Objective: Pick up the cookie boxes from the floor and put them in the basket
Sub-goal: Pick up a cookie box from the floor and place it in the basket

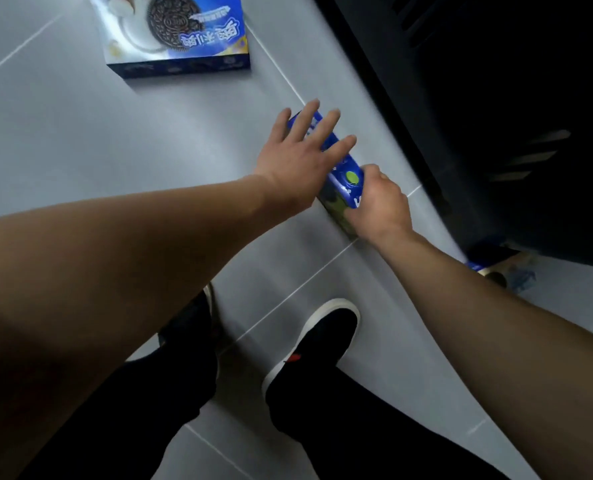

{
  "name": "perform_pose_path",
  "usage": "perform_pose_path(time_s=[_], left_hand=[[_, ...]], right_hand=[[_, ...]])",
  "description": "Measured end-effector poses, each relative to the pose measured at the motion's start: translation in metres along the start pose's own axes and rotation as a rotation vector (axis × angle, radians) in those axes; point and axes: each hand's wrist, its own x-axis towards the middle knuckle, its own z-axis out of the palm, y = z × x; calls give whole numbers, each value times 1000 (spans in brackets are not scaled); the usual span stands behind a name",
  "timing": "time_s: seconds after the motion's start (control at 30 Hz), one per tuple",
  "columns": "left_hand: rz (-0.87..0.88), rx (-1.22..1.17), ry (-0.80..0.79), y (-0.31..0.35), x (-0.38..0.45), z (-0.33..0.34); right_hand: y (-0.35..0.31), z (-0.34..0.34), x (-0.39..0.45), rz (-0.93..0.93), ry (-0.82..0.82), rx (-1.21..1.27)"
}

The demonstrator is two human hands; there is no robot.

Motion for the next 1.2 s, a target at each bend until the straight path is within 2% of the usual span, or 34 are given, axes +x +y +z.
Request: perform_pose_path(time_s=[0.1, 0.23, 0.4, 0.6, 0.7, 0.87, 1.0, 1.2], left_hand=[[-65, -19, -105, -2, -32, -28], [-167, -150, -168, -1, -102, -88], [-272, -261, -140, 12, -195, -206], [-400, -305, -85, 41, -289, -346], [-488, -335, -93, 59, -327, -388], [-695, -376, -11, 108, -394, -432], [-874, -377, 58, 156, -451, -436], [-1156, -497, 125, 238, -536, -430]], right_hand=[[-15, -22, -39, -180, -70, -52], [-47, -77, -107, -274, -156, -115], [-102, -178, -204, -352, -218, -190], [-148, -295, -303, -466, -206, -315], [-165, -337, -337, -533, -238, -351], [-175, -382, -394, -768, -189, -462], [-172, -389, -434, -1016, -150, -583], [-175, -381, -509, -1324, -246, -754]])
